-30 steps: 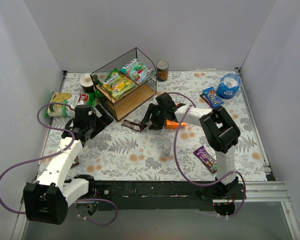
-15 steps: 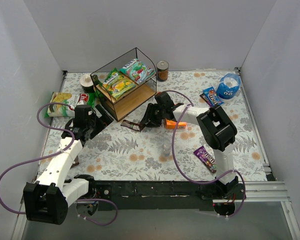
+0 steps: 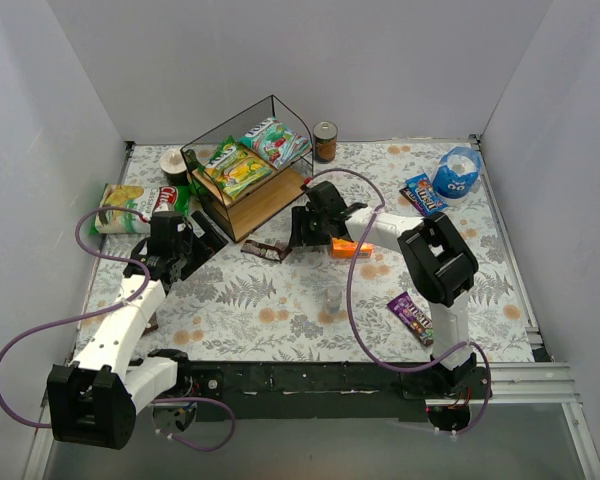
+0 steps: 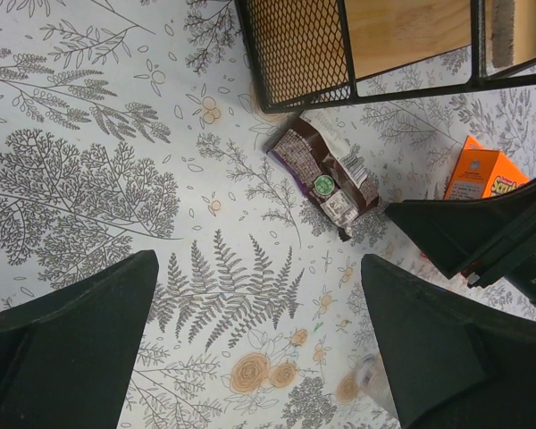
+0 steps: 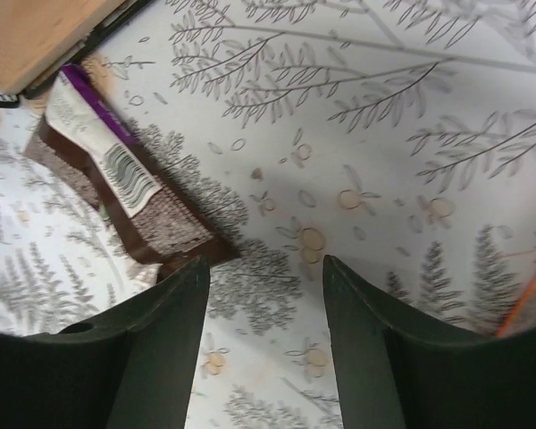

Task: Place and organize the candy bags onto the shelf

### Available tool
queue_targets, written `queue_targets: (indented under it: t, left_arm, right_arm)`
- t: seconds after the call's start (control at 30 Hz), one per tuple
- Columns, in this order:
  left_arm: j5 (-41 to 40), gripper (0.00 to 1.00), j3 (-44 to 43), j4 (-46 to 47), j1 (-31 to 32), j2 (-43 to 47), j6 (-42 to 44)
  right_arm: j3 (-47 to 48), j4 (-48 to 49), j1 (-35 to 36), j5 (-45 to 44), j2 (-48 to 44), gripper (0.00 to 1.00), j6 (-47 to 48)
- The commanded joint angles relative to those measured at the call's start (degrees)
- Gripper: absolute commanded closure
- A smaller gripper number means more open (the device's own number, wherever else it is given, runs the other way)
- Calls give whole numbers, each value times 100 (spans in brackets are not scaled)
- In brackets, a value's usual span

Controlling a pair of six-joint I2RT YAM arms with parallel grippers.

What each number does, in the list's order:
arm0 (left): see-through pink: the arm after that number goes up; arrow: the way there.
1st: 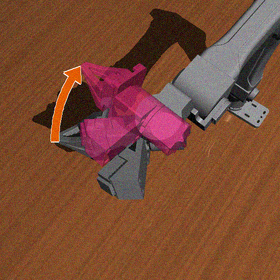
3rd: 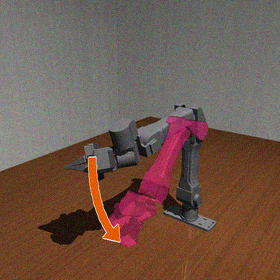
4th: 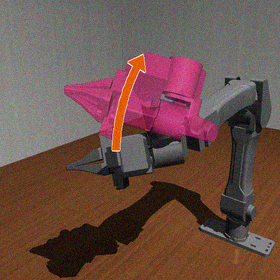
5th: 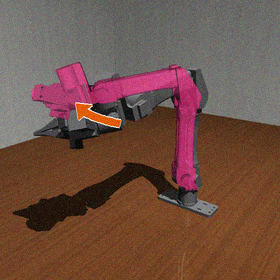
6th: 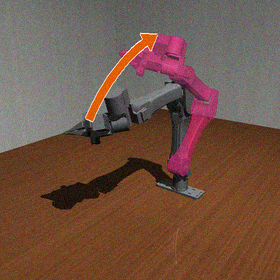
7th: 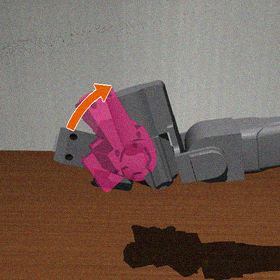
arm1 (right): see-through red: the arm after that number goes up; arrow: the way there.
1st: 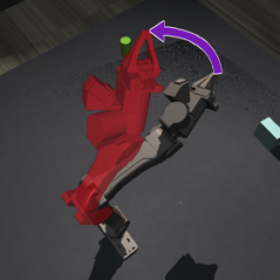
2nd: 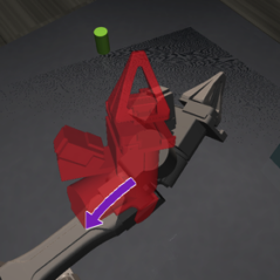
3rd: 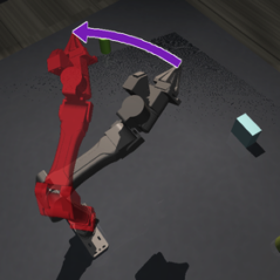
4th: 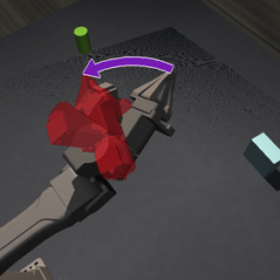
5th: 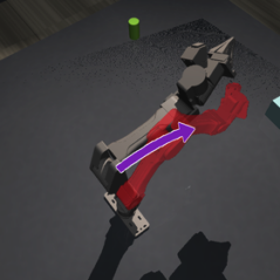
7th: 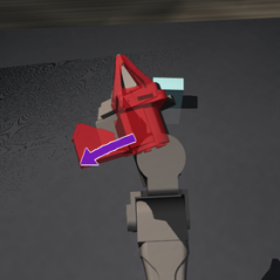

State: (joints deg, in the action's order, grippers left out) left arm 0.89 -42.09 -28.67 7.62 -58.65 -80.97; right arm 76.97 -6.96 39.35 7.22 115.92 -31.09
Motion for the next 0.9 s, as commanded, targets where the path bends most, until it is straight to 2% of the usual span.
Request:
queue_targets:
  t: [0.0, 0.2, 0.57, 0.7, 0.87]
  left_arm:
    - [43, 2, -1, -60, 12, 100, -15]
    - [-18, 2, -133, -201, 12, 91, 64]
    - [-18, 2, -186, -218, 12, 38, 46]
    - [-18, 2, -186, -218, 12, 38, 55]
    - [-18, 2, -160, -183, 12, 21, 37]
  right_arm:
    - [151, -157, -42, -521, -184, 37, 1332]
    - [397, 292, -33, 156, 114, 35, 2307]
    - [916, 354, -33, 1158, 590, 35, 2230]
    - [846, 144, -24, 1587, 695, 35, 2388]
    - [566, -77, -24, 1677, 678, 36, 2617]
